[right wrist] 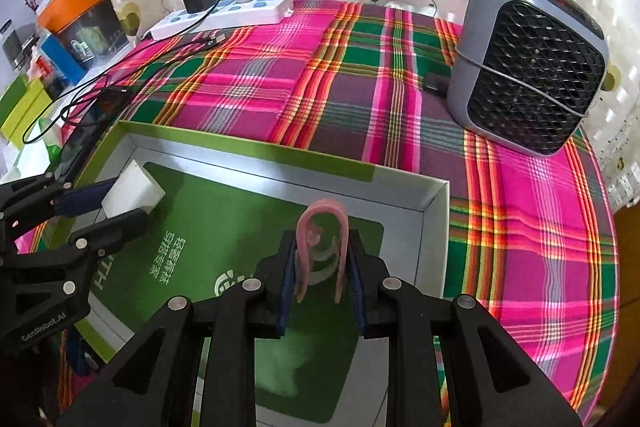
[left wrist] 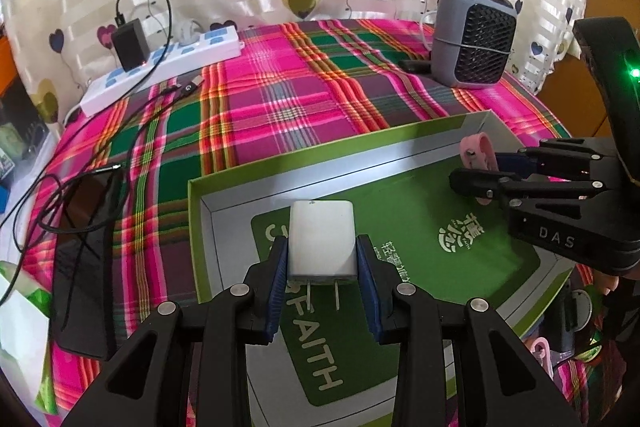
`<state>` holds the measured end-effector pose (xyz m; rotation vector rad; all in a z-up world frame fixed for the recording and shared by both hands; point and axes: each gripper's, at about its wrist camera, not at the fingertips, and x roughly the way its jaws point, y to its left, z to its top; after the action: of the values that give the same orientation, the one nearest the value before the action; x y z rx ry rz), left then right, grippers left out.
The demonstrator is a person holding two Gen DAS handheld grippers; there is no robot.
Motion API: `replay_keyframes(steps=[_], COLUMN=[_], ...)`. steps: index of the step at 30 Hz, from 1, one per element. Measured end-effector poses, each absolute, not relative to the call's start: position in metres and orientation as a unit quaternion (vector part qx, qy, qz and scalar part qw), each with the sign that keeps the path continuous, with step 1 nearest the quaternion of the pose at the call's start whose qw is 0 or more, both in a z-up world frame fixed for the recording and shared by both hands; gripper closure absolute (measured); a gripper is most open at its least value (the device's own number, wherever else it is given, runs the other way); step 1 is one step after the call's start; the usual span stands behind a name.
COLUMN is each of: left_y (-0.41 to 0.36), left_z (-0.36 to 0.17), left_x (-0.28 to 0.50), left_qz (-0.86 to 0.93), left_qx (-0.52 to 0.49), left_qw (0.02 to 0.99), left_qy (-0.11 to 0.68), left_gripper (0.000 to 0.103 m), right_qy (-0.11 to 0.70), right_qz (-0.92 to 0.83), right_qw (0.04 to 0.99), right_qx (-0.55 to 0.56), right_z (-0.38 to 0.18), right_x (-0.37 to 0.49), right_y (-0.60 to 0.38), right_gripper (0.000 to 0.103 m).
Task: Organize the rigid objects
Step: 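Carry the charger and pink clip into the green box with both grippers, then open both grippers to release the charger and clip onto the green card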
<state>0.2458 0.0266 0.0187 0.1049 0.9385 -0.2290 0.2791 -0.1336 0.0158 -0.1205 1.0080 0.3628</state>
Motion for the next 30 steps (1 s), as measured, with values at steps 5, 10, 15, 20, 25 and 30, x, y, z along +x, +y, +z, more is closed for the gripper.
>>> replay_keyframes(steps=[5, 10, 15, 20, 25, 30], left_y=[0.0278, 0.0282, 0.0261, 0.0255, 0.0263, 0.0266], left_z=[0.0166, 0.0135, 0.0138, 0.0136, 0.0127, 0.0126], left_x=[0.248, 0.2503, 0.25, 0.2499, 0.2505, 0.2507], left_qz=[-0.109, -0.108, -0.107, -0.107, -0.107, -0.108], left_qx=[0.051, 0.049, 0.054, 0.053, 0.055, 0.051], left_qw=[0.883, 0.88, 0.88, 0.88, 0.879, 0.879], left_qy=[0.453, 0.46, 0.46, 0.46, 0.46, 0.462], left_gripper=[0.071, 0.071, 0.071, 0.071, 0.071, 0.071], right_qy=[0.48, 0.48, 0.479, 0.479, 0.477, 0.476], right_qz=[0.173, 0.174, 0.177, 0.177, 0.178, 0.179], right_qw=[0.858, 0.858, 0.858, 0.859, 0.86, 0.86], right_qx=[-0.059, -0.058, -0.052, -0.045, -0.044, -0.044], right_z=[0.0151, 0.0153, 0.0151, 0.0147, 0.0153, 0.0156], right_x=[0.2818, 0.2828, 0.2833, 0.2833, 0.2823, 0.282], right_y=[-0.1333, -0.1325, -0.1336, -0.1351, -0.1356, -0.1337], right_gripper=[0.078, 0.078, 0.078, 0.078, 0.066, 0.061])
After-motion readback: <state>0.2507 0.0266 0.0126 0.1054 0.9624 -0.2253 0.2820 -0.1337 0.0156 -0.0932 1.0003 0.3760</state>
